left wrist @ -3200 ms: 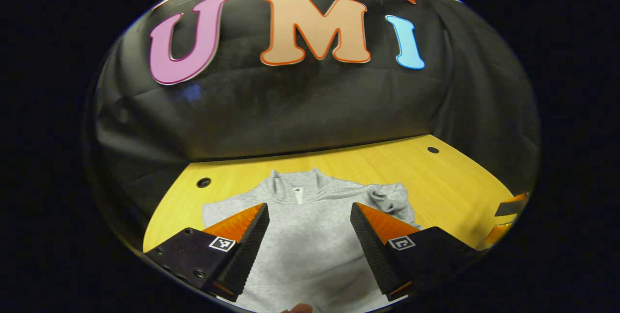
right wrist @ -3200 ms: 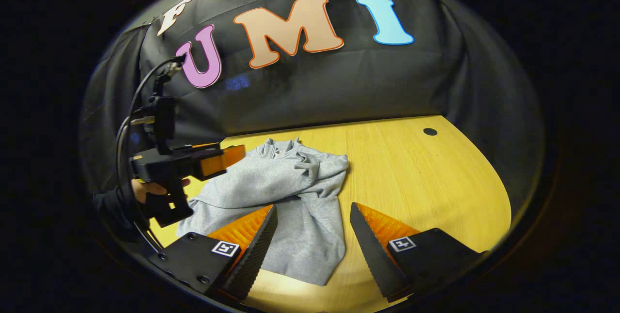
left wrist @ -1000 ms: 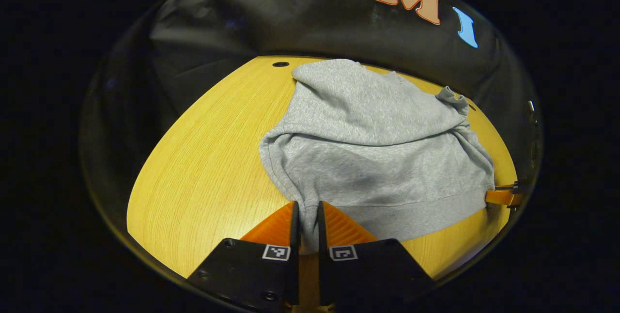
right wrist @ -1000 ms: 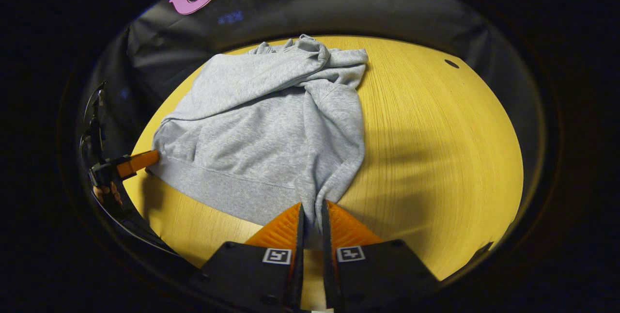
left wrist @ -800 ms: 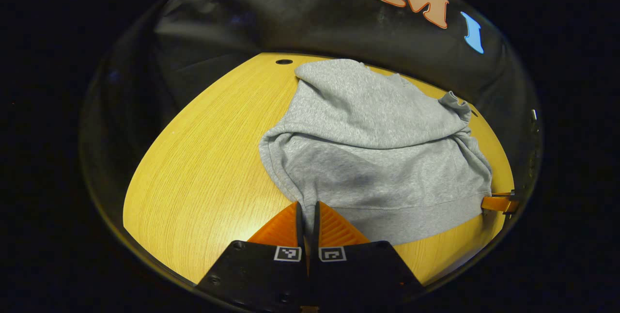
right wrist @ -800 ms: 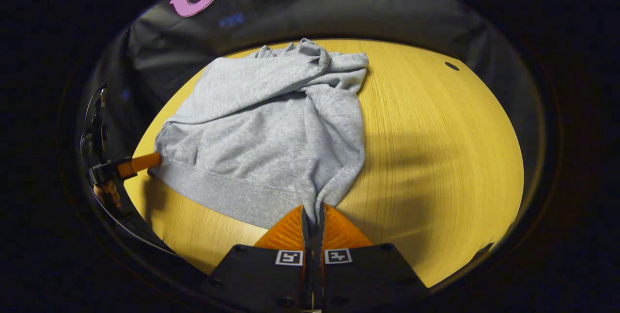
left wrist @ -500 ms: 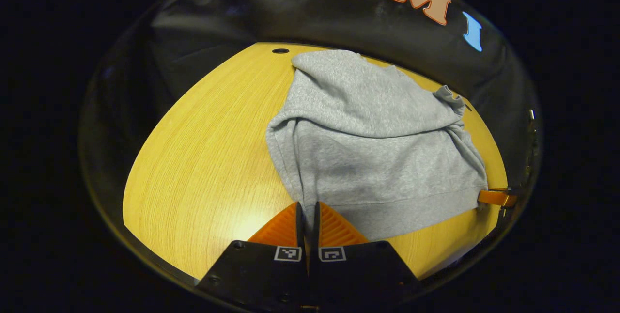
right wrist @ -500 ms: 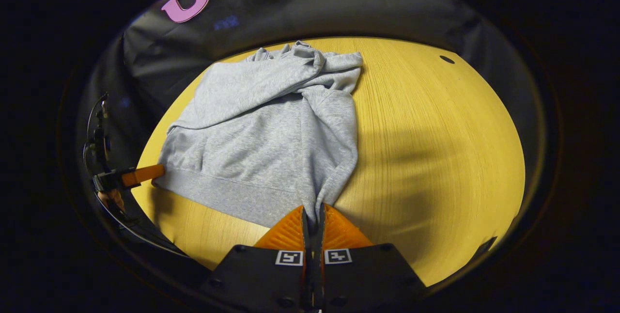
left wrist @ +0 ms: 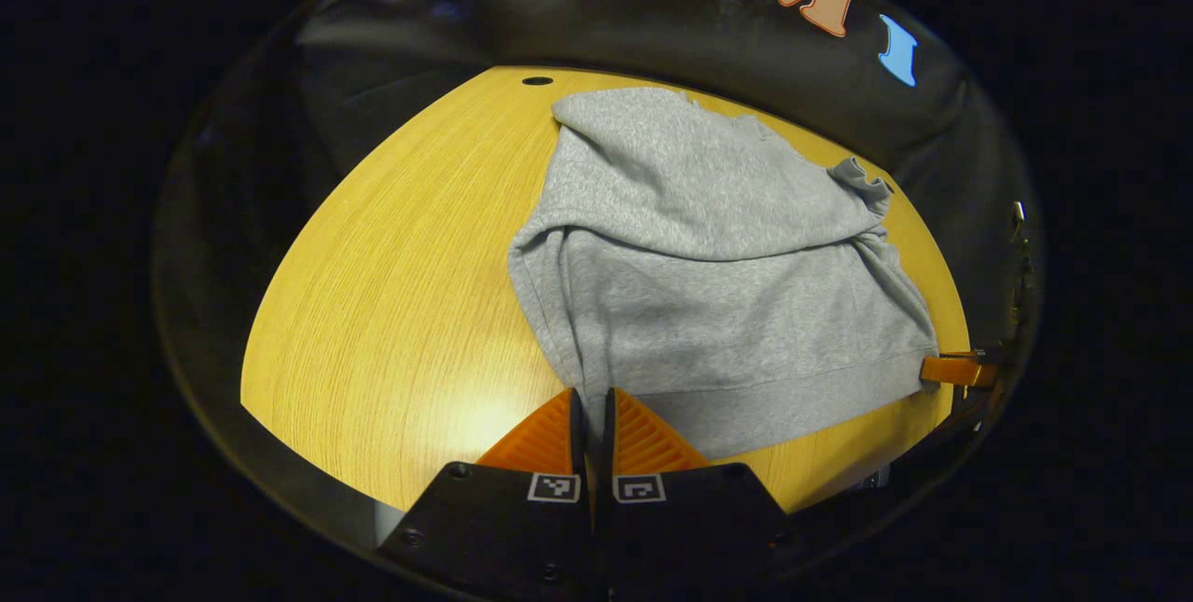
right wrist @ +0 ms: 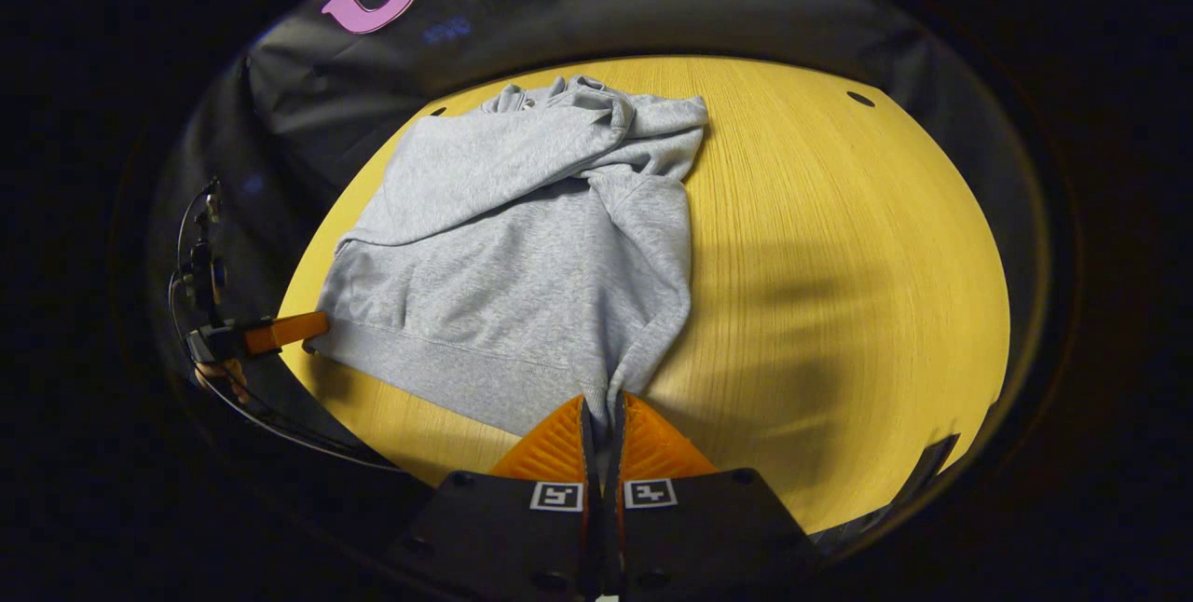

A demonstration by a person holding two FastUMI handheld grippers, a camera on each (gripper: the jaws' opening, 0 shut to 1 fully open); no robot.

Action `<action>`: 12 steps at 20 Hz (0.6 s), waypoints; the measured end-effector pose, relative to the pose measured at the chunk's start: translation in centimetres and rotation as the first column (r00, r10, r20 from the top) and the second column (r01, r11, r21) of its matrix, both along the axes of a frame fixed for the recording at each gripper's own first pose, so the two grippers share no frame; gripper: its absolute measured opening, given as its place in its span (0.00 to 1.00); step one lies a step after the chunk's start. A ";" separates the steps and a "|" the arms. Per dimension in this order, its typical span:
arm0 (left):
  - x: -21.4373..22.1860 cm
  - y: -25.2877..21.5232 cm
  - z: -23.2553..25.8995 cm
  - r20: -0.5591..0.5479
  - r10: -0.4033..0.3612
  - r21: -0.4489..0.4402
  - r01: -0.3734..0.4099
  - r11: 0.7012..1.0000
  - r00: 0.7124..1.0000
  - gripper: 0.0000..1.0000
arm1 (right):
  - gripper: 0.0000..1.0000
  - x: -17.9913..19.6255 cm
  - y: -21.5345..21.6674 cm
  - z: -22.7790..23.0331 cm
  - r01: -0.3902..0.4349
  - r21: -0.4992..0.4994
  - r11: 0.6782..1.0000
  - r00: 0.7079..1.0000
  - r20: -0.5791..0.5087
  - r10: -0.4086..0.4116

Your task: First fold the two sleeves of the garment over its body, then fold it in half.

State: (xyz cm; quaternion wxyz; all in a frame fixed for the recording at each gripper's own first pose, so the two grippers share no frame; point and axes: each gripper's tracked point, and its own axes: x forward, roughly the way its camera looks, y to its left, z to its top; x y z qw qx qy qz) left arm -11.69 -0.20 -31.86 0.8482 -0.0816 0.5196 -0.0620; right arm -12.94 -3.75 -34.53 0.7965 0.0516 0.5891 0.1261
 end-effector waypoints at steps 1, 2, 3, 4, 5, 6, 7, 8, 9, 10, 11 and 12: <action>0.2 0.1 0.2 0.003 0.000 0.006 0.000 1.000 1.000 0.00 | 0.02 0.1 0.1 0.1 0.001 0.003 1.000 1.000 -0.006 -0.001; 0.3 0.1 0.4 0.003 0.001 0.008 -0.001 1.000 1.000 0.00 | 0.02 0.6 0.2 0.5 0.007 0.009 1.000 1.000 0.001 -0.007; 0.6 0.1 0.7 0.003 0.007 0.004 -0.007 1.000 1.000 0.00 | 0.02 0.7 0.4 0.9 0.014 0.020 1.000 1.000 0.009 -0.015; 0.8 0.0 1.1 0.007 0.016 -0.003 -0.016 1.000 1.000 0.00 | 0.02 1.3 0.6 1.5 0.026 0.036 0.999 0.999 0.024 -0.027; 1.2 -0.1 1.8 0.012 0.023 -0.010 -0.023 1.000 1.000 0.00 | 0.02 1.9 0.8 2.6 0.038 0.059 0.998 0.998 0.038 -0.040; 1.8 -0.1 2.3 0.020 0.027 -0.020 -0.026 0.999 0.999 0.00 | 0.02 2.7 1.0 3.5 0.050 0.079 0.996 0.997 0.048 -0.054; 2.7 -0.2 3.0 0.036 0.026 -0.027 -0.025 0.999 0.999 0.00 | 0.02 3.6 1.0 4.3 0.061 0.094 0.994 0.996 0.061 -0.067; 3.5 -0.3 3.6 0.055 0.022 -0.030 -0.020 0.999 0.998 0.00 | 0.02 4.5 1.1 4.9 0.069 0.109 0.992 0.994 0.074 -0.078; 4.3 -0.1 4.2 0.067 0.020 -0.029 -0.018 0.999 0.998 0.00 | 0.02 5.4 1.2 5.6 0.080 0.125 0.989 0.992 0.090 -0.091; 4.9 -0.2 4.8 0.078 0.017 -0.031 -0.015 0.999 0.997 0.00 | 0.02 6.2 1.2 6.3 0.089 0.142 0.986 0.990 0.098 -0.104; 5.7 -0.2 5.5 0.090 0.019 -0.036 -0.016 0.999 0.996 0.00 | 0.02 7.1 1.3 6.9 0.100 0.158 0.982 0.987 0.109 -0.118; 6.5 -0.2 6.2 0.103 0.023 -0.043 -0.019 0.999 0.994 0.00 | 0.02 8.0 1.4 7.6 0.110 0.173 0.979 0.984 0.117 -0.131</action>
